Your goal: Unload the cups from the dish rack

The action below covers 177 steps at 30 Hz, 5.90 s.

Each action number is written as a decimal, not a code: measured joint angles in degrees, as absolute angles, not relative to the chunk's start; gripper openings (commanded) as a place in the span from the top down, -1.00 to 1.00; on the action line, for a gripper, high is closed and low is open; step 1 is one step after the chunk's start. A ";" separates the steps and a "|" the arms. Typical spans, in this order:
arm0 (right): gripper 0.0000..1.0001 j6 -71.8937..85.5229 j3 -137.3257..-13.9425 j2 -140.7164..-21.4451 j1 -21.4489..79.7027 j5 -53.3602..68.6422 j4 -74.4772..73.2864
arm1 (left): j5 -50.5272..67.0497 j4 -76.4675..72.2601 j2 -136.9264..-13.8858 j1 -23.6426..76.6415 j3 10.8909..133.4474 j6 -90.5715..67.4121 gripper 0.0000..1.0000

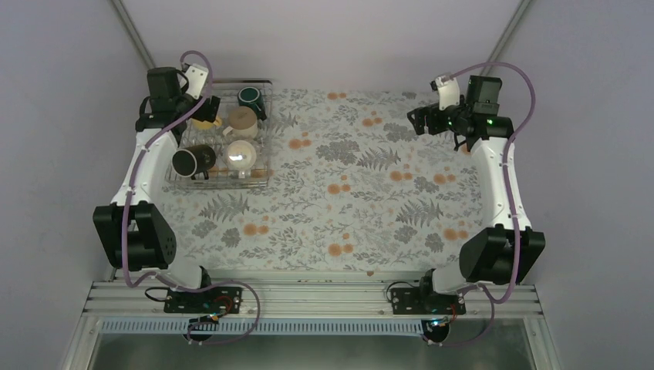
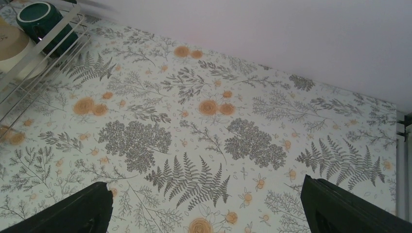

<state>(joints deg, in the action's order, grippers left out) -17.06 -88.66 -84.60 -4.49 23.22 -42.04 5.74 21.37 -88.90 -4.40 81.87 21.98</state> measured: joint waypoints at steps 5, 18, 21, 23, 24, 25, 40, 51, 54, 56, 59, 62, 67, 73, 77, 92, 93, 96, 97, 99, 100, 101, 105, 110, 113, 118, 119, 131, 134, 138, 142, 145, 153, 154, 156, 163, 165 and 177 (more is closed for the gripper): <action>-1.00 -17.52 -87.33 -84.60 -4.49 23.00 -42.02 | 5.89 21.71 -88.92 -4.78 83.70 24.84 -1.00; -1.00 -19.70 -85.95 -84.38 -4.47 25.04 -42.17 | 9.04 31.92 -100.68 -5.65 100.42 53.17 -1.00; -1.00 -20.12 -85.69 -83.81 -4.43 26.37 -42.24 | 8.14 33.67 -103.94 -5.76 100.40 63.11 -1.00; -1.00 -20.43 -85.32 -82.94 -4.38 27.29 -42.50 | 8.16 34.39 -105.60 -6.04 100.40 68.58 -1.00; -1.00 -20.62 -85.21 -82.50 -4.23 27.81 -42.48 | 8.47 34.85 -106.48 -6.28 100.47 71.94 -1.00; -1.00 -20.88 -85.14 -82.13 -4.16 28.25 -42.52 | 8.71 35.24 -107.07 -6.39 100.71 74.15 -0.99; -1.00 -24.77 -79.57 -80.55 -4.12 28.47 -42.94 | 2.42 49.63 -134.82 -3.86 139.50 93.45 -0.74; -1.00 -27.07 -77.93 -80.93 -4.12 28.25 -42.89 | 0.47 56.51 -136.90 -3.62 140.40 104.38 -0.65; -1.00 -27.62 -77.69 -81.01 -4.12 28.42 -42.87 | -0.05 56.90 -136.99 -3.62 139.70 105.27 -0.64; -1.00 -28.05 -77.28 -81.06 -4.12 28.56 -42.89 | -0.43 56.88 -137.23 -3.62 139.72 105.71 -0.60; -1.00 -28.53 -76.95 -81.56 -4.12 28.71 -42.94 | -1.08 57.12 -138.54 -3.55 140.44 106.28 -0.52; -1.00 -28.97 -76.86 -82.48 -4.12 28.88 -42.92 | -2.02 58.02 -140.59 -3.31 141.27 107.09 -0.44; -1.00 -29.19 -76.42 -83.81 -4.12 29.30 -42.87 | -3.97 60.14 -143.35 -2.42 141.45 107.57 -0.28; -1.00 -29.17 -75.85 -85.23 -4.12 29.39 -42.59 | -6.85 60.47 -143.90 -1.34 142.50 107.61 0.16; -1.00 -29.19 -74.78 -85.32 -4.12 29.36 -41.95 | -9.78 62.11 -145.18 -0.80 145.38 107.90 0.26; -1.00 -29.58 -74.37 -85.56 -4.12 29.47 -41.58 | -13.67 64.10 -145.53 0.14 146.52 106.65 0.35; -1.00 -29.58 -74.30 -85.56 -4.12 29.47 -41.60 | -14.00 64.45 -145.56 0.19 146.71 106.39 0.35; -1.00 -29.69 -74.13 -85.56 -4.12 29.47 -41.63 | -14.76 65.69 -145.58 0.30 146.89 105.78 0.40; -1.00 -29.76 -74.11 -85.56 -4.12 29.47 -41.65 | -14.92 66.43 -145.58 0.30 147.00 105.54 0.46; -1.00 -29.80 -74.11 -85.56 -4.12 29.52 -41.65 | -15.09 67.70 -145.58 0.40 147.11 105.08 0.56; -1.00 -29.82 -74.11 -85.56 -4.12 29.54 -41.65 | -15.25 68.12 -145.58 0.43 147.11 104.71 0.61; -1.00 -29.82 -74.11 -85.56 -4.12 29.56 -41.65 | -15.44 68.77 -145.58 0.45 147.15 104.49 0.66; -1.00 -29.80 -74.11 -85.56 -4.12 29.58 -41.65 | -16.12 70.74 -145.34 0.51 146.89 104.09 0.74; -1.00 -29.80 -74.11 -85.45 -4.12 29.56 -41.67 | -16.78 71.29 -145.21 0.67 146.71 103.90 0.79; -1.00 -29.80 -74.11 -85.34 -4.12 29.56 -41.67 | -17.10 71.31 -145.21 0.73 146.71 103.83 0.66; -1.00 -29.85 -74.08 -84.93 -4.12 29.56 -41.71 | -17.56 71.46 -145.21 0.78 146.74 103.22 0.45; -1.00 -29.87 -74.06 -84.82 -4.12 29.56 -41.71 | -17.58 71.50 -145.21 0.78 146.74 103.20 0.43; -1.00 -30.00 -71.44 -84.34 -4.12 29.78 -41.60 | -19.64 69.67 -145.01 1.28 146.85 107.20 0.27; -1.00 -30.04 -71.31 -84.34 -4.12 29.80 -41.60 | -19.68 69.43 -145.01 1.37 147.46 109.32 0.27; -1.00 -30.24 -71.02 -84.34 -4.12 29.80 -41.30 | -19.27 69.19 -145.01 1.17 147.76 112.09 0.27; -1.00 -30.39 -69.97 -84.42 -4.12 29.80 -40.91 | -17.28 69.28 -145.01 0.64 147.85 113.82 0.27; -1.00 -30.41 -69.80 -84.51 -4.12 29.80 -40.91 | -14.33 68.79 -145.01 0.21 147.85 114.06 0.26; -1.00 -30.41 -69.80 -84.75 -4.12 30.02 -40.95 | -7.62 66.87 -143.11 -0.64 146.71 114.67 0.29; -1.00 -30.39 -69.80 -84.75 -4.12 30.06 -40.95 | -7.60 66.87 -143.06 -0.78 146.82 114.87 0.31; -1.00 -30.39 -69.80 -84.75 -4.12 30.28 -40.95 | -7.49 67.31 -143.20 -1.10 147.46 115.11 0.39; -1.00 -30.39 -69.80 -84.84 -4.12 30.44 -40.95 | -8.47 70.17 -143.41 -2.92 149.32 116.57 0.46; -1.00 -30.39 -69.80 -84.99 -4.12 30.48 -40.93 | -8.56 71.00 -143.41 -3.36 149.32 116.60 0.45; -1.00 -30.33 -69.80 -86.32 -4.12 30.87 -41.01 | -9.02 71.77 -144.46 -2.42 148.70 116.40 0.42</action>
<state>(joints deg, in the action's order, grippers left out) -30.33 -69.80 -86.32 -4.12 30.87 -41.01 -9.02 71.77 -144.46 -2.42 148.70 116.40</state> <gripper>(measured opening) 0.996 0.292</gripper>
